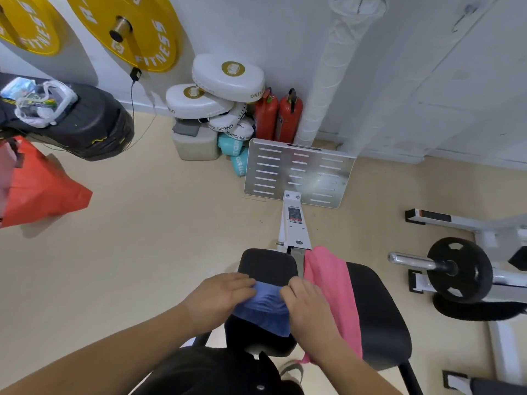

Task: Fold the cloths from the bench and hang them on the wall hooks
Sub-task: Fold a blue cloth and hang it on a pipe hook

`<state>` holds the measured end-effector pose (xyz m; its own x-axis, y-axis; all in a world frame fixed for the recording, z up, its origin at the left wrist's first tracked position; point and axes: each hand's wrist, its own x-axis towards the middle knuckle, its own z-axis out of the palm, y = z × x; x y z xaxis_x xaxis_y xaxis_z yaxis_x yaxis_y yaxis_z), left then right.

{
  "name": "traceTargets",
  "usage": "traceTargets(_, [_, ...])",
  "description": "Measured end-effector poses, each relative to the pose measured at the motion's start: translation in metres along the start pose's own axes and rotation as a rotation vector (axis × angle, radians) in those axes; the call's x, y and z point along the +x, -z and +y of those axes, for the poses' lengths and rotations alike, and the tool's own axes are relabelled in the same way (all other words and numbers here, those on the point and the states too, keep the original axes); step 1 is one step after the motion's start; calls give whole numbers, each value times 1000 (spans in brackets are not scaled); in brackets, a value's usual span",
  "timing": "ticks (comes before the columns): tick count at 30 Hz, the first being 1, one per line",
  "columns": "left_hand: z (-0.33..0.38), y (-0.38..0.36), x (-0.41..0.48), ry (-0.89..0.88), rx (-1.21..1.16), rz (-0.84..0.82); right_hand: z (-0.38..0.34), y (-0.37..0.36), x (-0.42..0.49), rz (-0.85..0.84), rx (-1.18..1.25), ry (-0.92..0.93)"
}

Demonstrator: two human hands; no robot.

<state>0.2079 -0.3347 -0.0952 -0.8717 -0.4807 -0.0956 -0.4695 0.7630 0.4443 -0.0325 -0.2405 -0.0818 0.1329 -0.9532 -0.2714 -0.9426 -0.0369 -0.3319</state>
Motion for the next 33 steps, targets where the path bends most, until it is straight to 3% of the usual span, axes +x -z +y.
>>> traceTargets(2, [5,-7,-16,-33,-23,-13,-1,-10,-18,28,-9,72])
traceTargets(6, [20,-7,-23,124,-164,-11,-5,-24,-40,-1,38,111])
traceTargets(12, [29,-12,6,740,-410,-92,-25,-18,-55,21,96,67])
traceTargets(15, [36,-15,5,898,-489,-126,-29,-9,-61,-58,162,-39])
traceTargets(19, [60,-4,-13,858,-546,-71,-33,7,-82,-244,437,-260])
traceTargets(22, [88,12,-34,774,-620,-20,-34,24,-104,-341,555,-299])
traceTargets(25, [122,35,-55,672,-630,61,-43,46,-122,-168,539,-296])
traceTargets(28, [156,65,-70,525,-653,125,-64,75,-138,9,471,-157])
traceTargets(33, [198,129,-91,344,-734,225,-102,127,-163,-36,805,-91])
